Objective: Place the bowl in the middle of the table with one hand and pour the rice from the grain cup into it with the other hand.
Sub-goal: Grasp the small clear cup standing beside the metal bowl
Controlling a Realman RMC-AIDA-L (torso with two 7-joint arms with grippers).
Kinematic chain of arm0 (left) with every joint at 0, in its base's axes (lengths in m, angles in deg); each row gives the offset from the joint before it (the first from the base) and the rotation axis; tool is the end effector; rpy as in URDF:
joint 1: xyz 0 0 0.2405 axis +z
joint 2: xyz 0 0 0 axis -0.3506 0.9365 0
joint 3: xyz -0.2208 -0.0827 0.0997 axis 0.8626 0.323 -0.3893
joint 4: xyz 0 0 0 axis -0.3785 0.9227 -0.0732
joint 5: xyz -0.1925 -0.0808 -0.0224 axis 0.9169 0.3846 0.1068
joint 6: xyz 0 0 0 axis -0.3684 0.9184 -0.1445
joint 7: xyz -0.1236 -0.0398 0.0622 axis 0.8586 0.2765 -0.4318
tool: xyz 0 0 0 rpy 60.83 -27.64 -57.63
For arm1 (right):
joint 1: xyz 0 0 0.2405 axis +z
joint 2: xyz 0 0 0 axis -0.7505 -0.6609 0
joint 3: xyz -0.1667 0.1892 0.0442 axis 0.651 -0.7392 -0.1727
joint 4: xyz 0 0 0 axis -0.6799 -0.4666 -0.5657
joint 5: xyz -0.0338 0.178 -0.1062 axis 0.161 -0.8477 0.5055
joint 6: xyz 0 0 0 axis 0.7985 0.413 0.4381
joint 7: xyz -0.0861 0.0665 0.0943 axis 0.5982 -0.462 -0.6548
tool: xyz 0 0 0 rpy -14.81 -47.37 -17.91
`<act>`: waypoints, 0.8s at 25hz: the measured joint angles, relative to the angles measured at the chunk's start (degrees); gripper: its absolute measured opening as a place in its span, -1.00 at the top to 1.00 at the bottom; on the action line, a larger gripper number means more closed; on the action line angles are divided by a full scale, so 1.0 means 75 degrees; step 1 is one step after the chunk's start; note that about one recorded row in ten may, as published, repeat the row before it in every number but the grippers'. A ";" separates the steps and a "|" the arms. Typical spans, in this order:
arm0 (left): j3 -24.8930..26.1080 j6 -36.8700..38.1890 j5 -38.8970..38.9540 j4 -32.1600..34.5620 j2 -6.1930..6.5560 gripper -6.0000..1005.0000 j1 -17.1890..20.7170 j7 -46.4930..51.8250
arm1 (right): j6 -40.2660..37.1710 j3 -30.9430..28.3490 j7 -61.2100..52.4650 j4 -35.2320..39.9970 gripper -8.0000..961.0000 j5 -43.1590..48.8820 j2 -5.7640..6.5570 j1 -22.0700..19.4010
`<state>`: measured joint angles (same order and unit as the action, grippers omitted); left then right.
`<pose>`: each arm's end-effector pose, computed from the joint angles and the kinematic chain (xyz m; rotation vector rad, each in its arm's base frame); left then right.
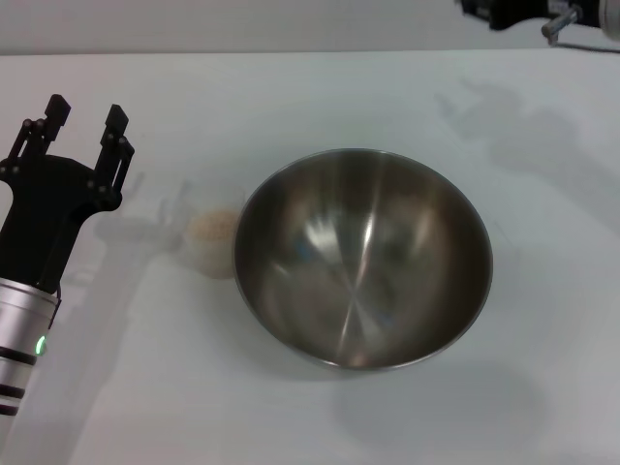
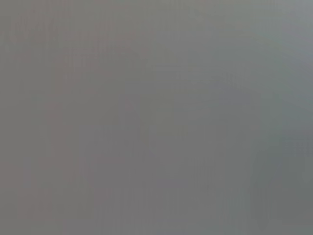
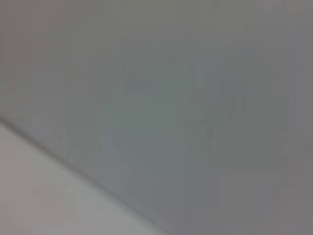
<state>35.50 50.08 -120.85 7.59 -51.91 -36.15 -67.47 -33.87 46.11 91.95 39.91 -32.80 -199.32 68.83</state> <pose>-0.2849 0.2693 -0.0403 -1.6402 -0.3745 -0.9316 0.1534 0.3922 0.0562 -2.1758 0.4871 0.2413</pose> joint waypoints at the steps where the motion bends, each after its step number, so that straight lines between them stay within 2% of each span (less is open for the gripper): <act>1: 0.0000 0.0005 0.0001 0.0000 0.0000 -0.19 0.0000 0.0000 | -0.0505 0.0243 0.0094 0.0077 0.10 0.0011 -0.0002 -0.0191; 6: 0.0000 0.0016 0.0006 0.0000 0.0000 -0.18 0.0004 0.0053 | -0.4426 0.1725 0.0409 0.0048 0.10 0.0012 -0.0030 -0.1317; 10: 0.0001 0.0084 0.0026 -0.0010 -0.0010 -0.19 0.0055 0.0083 | -0.8161 0.3049 0.0555 -0.0853 0.11 0.0018 -0.0036 -0.1800; 13: 0.0000 0.0287 0.0010 -0.0097 -0.0005 -0.19 0.0197 0.0094 | -1.1057 0.3999 0.0488 -0.1992 0.11 0.0092 -0.0016 -0.1790; 16: 0.0000 0.0335 0.0008 -0.0102 -0.0005 -0.19 0.0247 0.0094 | -1.3737 0.4926 -0.0002 -0.3479 0.11 0.0121 0.0009 -0.1501; 20: -0.0107 0.0359 0.0002 -0.0106 -0.0009 -0.19 0.0516 0.0094 | -1.6536 0.5795 -0.2018 -0.5859 0.11 0.0135 0.0027 -0.1006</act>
<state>34.69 52.78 -120.84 6.79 -51.98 -32.28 -66.76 -157.89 89.57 76.81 -4.03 -31.79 -199.12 61.29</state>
